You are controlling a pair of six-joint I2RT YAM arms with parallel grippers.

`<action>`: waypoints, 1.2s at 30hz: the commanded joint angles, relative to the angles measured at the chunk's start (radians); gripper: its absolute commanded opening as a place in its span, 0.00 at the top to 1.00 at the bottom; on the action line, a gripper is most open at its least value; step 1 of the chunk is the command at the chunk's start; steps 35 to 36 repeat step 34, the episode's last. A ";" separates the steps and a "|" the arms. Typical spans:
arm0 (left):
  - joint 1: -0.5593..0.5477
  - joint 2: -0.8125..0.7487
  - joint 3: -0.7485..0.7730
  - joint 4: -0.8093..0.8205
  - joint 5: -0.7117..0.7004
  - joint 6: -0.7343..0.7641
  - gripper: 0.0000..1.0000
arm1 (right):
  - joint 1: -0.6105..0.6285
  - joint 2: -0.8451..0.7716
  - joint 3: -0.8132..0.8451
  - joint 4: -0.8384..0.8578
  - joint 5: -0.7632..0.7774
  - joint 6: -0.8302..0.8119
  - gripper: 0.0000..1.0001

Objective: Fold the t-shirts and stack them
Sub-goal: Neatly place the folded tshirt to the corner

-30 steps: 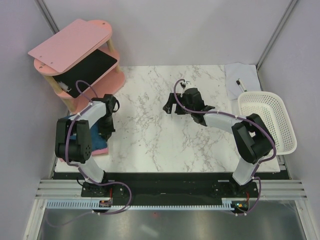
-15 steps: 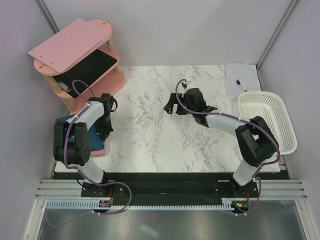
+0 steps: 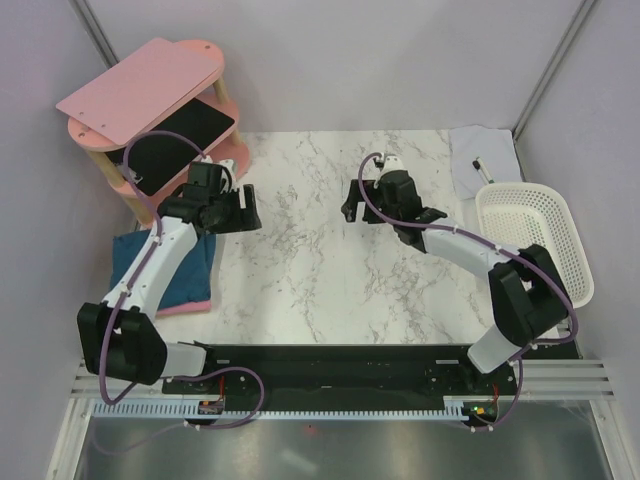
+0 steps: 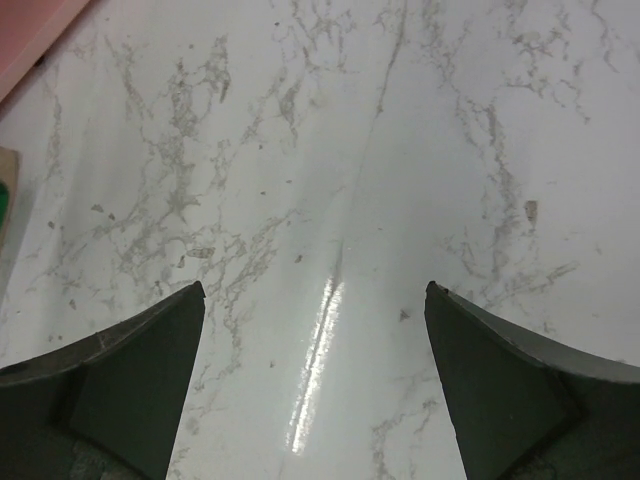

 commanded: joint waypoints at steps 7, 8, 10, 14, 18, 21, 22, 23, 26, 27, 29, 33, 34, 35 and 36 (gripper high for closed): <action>-0.148 0.203 0.073 0.313 0.240 0.020 0.00 | -0.399 -0.151 -0.111 -0.078 -0.033 -0.074 0.02; -0.164 0.245 0.083 0.322 0.228 0.026 0.00 | -0.432 -0.161 -0.127 -0.077 -0.065 -0.081 0.02; -0.193 0.287 0.110 0.328 0.206 0.043 0.00 | -0.516 -0.187 -0.168 -0.038 -0.110 -0.094 0.02; -0.196 0.378 0.135 0.350 0.119 0.028 0.00 | -0.611 -0.202 -0.198 0.008 -0.099 -0.074 0.02; -0.194 0.341 0.049 0.479 -0.051 0.059 0.00 | -0.621 -0.191 -0.222 0.070 0.031 -0.126 0.02; -0.191 0.245 -0.110 0.711 -0.102 0.079 0.00 | -0.624 -0.192 -0.260 0.169 -0.001 -0.118 0.02; -0.175 0.234 -0.117 0.715 -0.075 0.073 0.00 | -0.624 -0.187 -0.257 0.164 -0.007 -0.117 0.02; -0.168 0.235 -0.111 0.698 -0.064 0.056 0.00 | -0.624 -0.176 -0.254 0.160 -0.019 -0.111 0.02; -0.167 0.273 -0.052 0.620 -0.003 0.041 0.00 | -0.624 -0.139 -0.239 0.146 -0.059 -0.094 0.02; -0.167 0.302 -0.014 0.599 0.011 0.046 0.00 | -0.624 -0.124 -0.230 0.141 -0.073 -0.088 0.02; -0.167 0.325 0.012 0.548 0.039 0.074 0.00 | -0.624 -0.116 -0.225 0.140 -0.094 -0.085 0.02; -0.167 0.323 0.009 0.548 0.040 0.080 0.03 | -0.622 -0.103 -0.217 0.126 -0.105 -0.085 0.02; -0.167 0.313 0.009 0.548 0.030 0.080 0.02 | -0.622 -0.104 -0.216 0.124 -0.110 -0.085 0.02; -0.167 0.313 0.009 0.548 0.030 0.080 0.02 | -0.622 -0.104 -0.216 0.124 -0.110 -0.085 0.02; -0.167 0.313 0.009 0.548 0.030 0.080 0.02 | -0.622 -0.104 -0.216 0.124 -0.110 -0.085 0.02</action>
